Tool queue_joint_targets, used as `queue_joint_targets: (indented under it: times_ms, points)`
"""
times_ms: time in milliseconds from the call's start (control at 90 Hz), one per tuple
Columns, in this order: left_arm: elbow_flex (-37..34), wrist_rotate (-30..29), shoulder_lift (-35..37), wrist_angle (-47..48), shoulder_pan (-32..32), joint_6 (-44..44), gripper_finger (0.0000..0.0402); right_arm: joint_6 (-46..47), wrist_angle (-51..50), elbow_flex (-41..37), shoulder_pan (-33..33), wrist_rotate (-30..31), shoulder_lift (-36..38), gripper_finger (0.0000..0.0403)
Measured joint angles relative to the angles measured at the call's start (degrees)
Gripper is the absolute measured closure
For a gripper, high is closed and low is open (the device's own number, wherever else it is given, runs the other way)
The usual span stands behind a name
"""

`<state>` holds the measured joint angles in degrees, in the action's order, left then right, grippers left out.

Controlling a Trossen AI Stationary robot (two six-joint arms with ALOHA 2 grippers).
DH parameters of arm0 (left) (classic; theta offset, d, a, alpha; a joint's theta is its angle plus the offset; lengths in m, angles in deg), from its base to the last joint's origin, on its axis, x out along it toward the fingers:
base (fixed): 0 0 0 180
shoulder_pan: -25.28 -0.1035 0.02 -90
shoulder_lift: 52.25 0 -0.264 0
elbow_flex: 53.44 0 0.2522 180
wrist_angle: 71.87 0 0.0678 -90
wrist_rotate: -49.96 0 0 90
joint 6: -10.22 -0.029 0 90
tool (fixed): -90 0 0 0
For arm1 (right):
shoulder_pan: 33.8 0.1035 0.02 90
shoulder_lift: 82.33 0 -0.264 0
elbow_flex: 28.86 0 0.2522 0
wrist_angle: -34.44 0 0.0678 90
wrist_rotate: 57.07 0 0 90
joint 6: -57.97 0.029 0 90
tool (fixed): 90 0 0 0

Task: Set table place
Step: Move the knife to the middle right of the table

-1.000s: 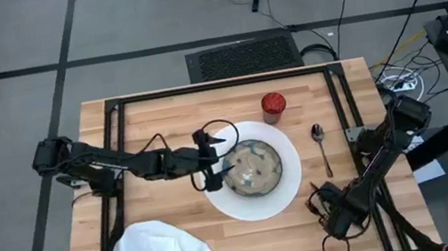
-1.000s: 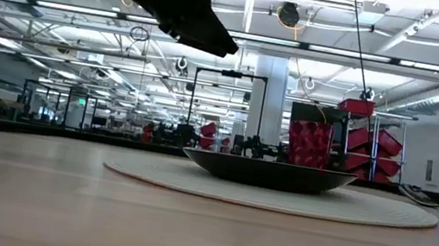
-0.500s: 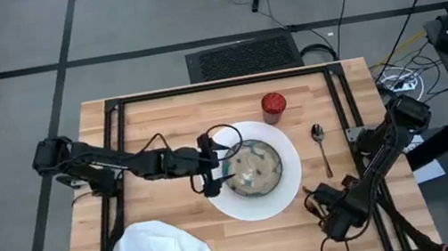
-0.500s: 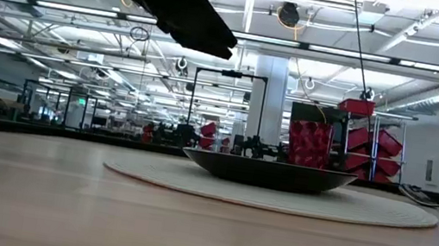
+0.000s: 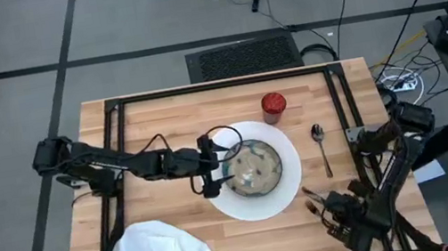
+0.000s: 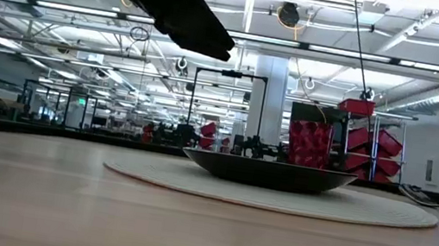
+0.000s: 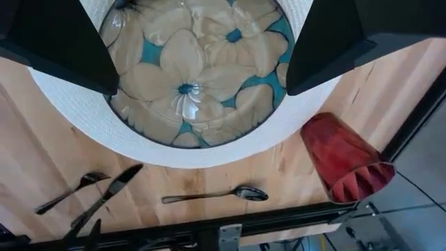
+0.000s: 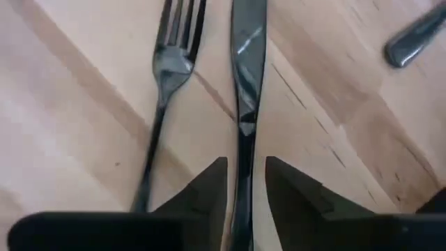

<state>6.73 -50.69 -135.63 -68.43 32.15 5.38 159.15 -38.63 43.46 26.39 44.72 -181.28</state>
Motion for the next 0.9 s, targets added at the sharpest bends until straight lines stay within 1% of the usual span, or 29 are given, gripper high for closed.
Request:
queue_joint_targets:
  times_ms: [122, 178, 267, 333, 422, 500, 600, 744, 900]
  points:
    - [0.0, 0.0, 0.0, -0.3, 0.0, 0.3, 0.0002, 2.1, 1.0, -0.8, 0.0, 0.4, -2.2, 0.0317]
    - [0.0, 0.0, 0.0, -1.3, 0.0, 1.3, 0.0002, 4.2, 1.7, -1.8, 0.3, 2.9, -2.0, 0.0317]
    - [0.0, 0.0, -0.5, -2.4, 0.0, 2.6, 0.0002, 8.6, 1.9, -3.3, 1.9, 8.9, -0.4, 0.0317]
    - [0.0, 0.0, -0.9, -2.7, 0.0, 3.0, 0.0002, 10.5, 1.9, -4.8, 3.2, 9.6, 1.0, 0.0317]
    - [0.0, 0.0, -2.2, -3.9, 0.0, 4.3, 0.0002, 10.7, 4.5, -6.6, 4.8, 9.2, 1.3, 0.0317]
    - [0.0, -0.1, -3.2, -3.9, 0.0, 4.9, 0.0002, 10.4, 10.7, -8.9, 5.7, 11.1, 1.3, 0.0317]
    - [0.0, -0.1, -5.3, -7.2, 0.0, 6.0, 0.0002, 10.1, 15.9, -12.4, 6.7, 13.4, 1.7, 0.0317]
    - [0.0, -0.1, -7.9, -11.6, 0.0, 6.2, 0.0002, 10.2, 15.8, -13.6, 7.4, 16.6, 1.6, 0.0317]
    - [0.0, -0.1, -8.8, -13.0, 0.0, 8.2, 0.0002, 4.4, 15.8, -13.7, 7.5, 17.3, 1.0, 0.0317]
